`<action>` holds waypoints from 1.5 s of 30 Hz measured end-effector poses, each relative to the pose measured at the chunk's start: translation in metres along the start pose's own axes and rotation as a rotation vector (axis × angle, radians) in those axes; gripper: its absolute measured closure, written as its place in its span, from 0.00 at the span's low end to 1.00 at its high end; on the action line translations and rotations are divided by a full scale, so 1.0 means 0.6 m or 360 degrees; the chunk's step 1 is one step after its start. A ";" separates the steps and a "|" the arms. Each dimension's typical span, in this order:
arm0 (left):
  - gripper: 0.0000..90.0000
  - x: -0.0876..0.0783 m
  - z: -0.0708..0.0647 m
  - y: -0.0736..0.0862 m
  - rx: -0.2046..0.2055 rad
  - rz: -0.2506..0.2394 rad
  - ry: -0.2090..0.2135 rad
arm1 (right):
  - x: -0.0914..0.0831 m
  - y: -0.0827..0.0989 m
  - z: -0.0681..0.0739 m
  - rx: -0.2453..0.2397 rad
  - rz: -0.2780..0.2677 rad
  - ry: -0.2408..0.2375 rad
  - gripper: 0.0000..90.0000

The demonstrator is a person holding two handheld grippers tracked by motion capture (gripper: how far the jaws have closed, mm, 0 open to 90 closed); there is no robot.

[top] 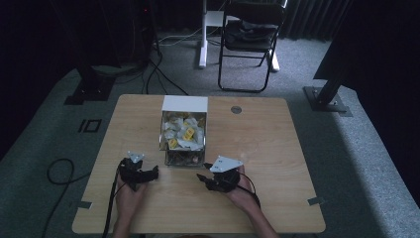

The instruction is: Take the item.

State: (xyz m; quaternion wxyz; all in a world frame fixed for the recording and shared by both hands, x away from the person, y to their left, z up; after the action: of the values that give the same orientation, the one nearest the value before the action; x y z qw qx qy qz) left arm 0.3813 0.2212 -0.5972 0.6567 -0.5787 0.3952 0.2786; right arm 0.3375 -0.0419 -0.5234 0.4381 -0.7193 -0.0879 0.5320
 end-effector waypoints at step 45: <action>0.08 0.000 0.000 0.000 0.0001 -0.0001 -0.0001 | 0.052 -0.039 0.035 -0.0204 0.0017 -0.0045 0.83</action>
State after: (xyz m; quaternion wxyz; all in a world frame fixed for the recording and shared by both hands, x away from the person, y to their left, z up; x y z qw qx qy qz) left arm 0.3813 0.2213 -0.5972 0.6573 -0.5785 0.3948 0.2784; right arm 0.3410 0.0021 -0.5289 0.3870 -0.7388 -0.1240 0.5377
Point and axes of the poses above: each handheld gripper's, and its own axes: x roughly forward along the jaws, y roughly out of its underside, z roughly to its left, the point moved 7 cm from there along x, roughly forward along the jaws, and after that the axes turned 11 degrees about z, right-handed, at the moved point
